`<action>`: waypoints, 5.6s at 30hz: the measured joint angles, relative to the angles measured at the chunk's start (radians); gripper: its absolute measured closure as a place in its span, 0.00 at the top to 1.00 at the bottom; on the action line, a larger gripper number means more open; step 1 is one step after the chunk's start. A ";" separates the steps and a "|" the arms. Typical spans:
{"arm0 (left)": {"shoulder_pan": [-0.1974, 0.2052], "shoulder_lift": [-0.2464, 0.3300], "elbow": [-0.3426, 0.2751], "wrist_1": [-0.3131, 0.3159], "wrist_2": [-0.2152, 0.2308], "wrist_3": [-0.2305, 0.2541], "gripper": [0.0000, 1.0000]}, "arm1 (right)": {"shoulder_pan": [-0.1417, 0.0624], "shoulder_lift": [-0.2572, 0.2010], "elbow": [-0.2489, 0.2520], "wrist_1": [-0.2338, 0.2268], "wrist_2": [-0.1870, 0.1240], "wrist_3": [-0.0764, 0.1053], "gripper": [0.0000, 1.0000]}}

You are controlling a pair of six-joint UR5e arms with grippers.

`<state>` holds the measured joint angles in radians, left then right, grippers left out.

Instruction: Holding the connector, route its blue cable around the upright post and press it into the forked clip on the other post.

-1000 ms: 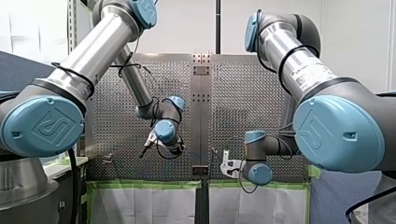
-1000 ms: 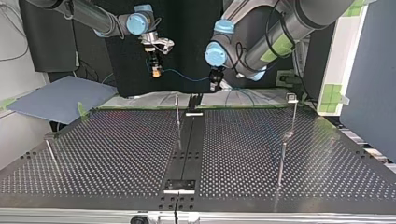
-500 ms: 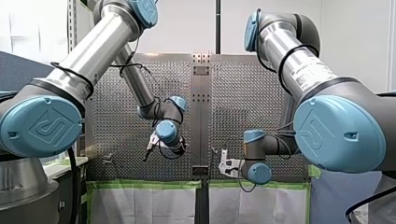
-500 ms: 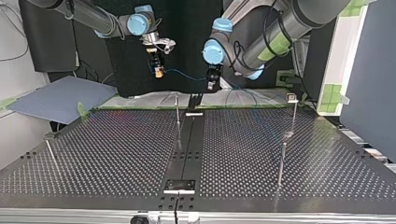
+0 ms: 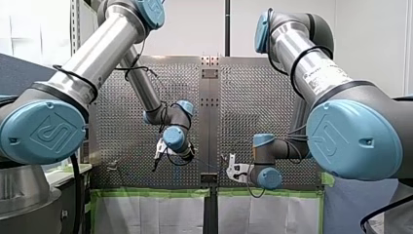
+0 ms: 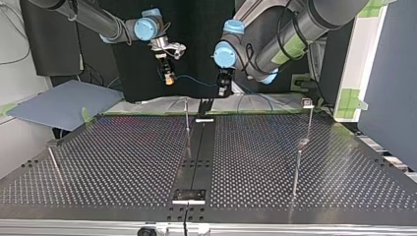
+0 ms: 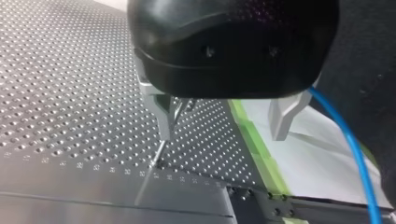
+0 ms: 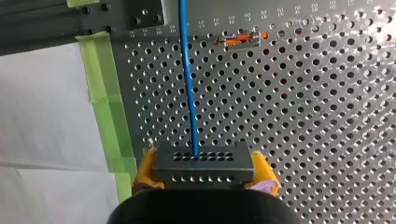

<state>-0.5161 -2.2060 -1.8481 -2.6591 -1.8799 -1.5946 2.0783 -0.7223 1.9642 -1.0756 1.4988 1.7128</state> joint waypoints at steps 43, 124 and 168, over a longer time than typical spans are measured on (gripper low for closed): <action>-0.051 -0.128 0.037 0.124 -0.012 -0.044 0.99 | -0.008 -0.003 -0.068 0.117 -0.075 -0.134 0.00; -0.130 -0.153 0.066 0.313 -0.054 -0.101 0.00 | -0.068 -0.010 -0.089 0.109 -0.060 -0.096 0.00; -0.136 -0.245 0.161 0.292 -0.046 -0.182 0.02 | -0.130 0.026 -0.134 0.055 -0.086 -0.057 0.00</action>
<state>-0.6523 -2.4505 -1.6867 -2.3672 -1.9261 -1.7767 1.9486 -0.6965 1.8305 -1.0203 1.4130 1.6556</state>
